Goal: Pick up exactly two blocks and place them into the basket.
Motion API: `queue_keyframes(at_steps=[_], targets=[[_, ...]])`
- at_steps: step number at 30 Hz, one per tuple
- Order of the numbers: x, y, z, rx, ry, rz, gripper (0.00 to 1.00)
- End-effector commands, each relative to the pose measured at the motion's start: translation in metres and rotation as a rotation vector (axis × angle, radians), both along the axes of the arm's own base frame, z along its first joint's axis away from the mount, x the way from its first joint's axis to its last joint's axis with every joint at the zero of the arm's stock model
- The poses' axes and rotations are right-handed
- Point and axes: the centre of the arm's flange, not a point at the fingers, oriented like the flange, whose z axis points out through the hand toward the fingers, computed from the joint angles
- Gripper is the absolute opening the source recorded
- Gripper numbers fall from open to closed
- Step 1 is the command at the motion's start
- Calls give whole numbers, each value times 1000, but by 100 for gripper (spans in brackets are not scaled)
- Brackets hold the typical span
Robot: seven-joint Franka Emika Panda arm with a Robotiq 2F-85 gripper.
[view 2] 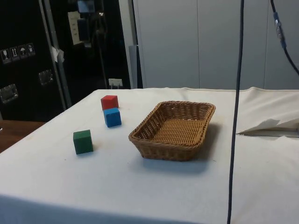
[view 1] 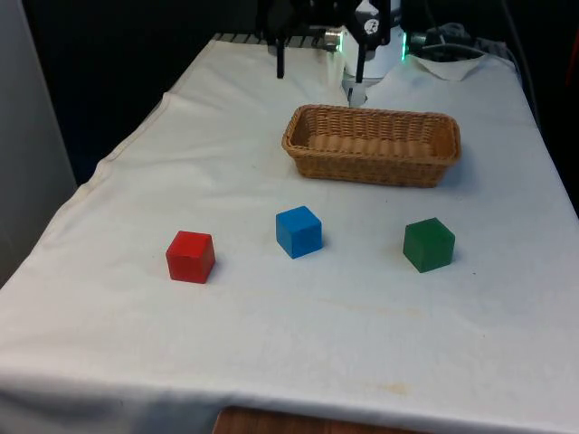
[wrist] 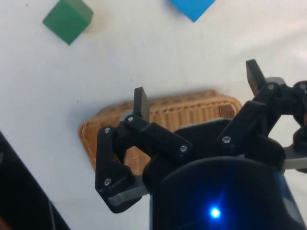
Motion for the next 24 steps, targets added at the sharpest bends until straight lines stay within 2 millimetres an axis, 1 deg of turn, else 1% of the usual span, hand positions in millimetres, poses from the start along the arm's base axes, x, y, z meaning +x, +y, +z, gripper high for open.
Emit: queue_keyframes(at_steps=[1,4,5,6,10,11,13,17,18,19,23,24], targets=[[4,-4,-4,5,-14,7,100],[7,-12,-15,3,-20,13,100],[6,-11,-15,-3,-17,12,100],[9,-16,-22,3,-22,18,100],[14,-27,-36,3,-29,23,100],[12,-25,-34,-4,-27,21,100],[18,-35,-47,3,-31,28,100],[22,-46,-62,1,-36,35,100],[21,-44,-60,-5,-34,33,100],[22,-52,-69,3,-37,37,100],[21,-67,-82,12,-33,36,100],[21,-73,-88,17,-32,34,100]])
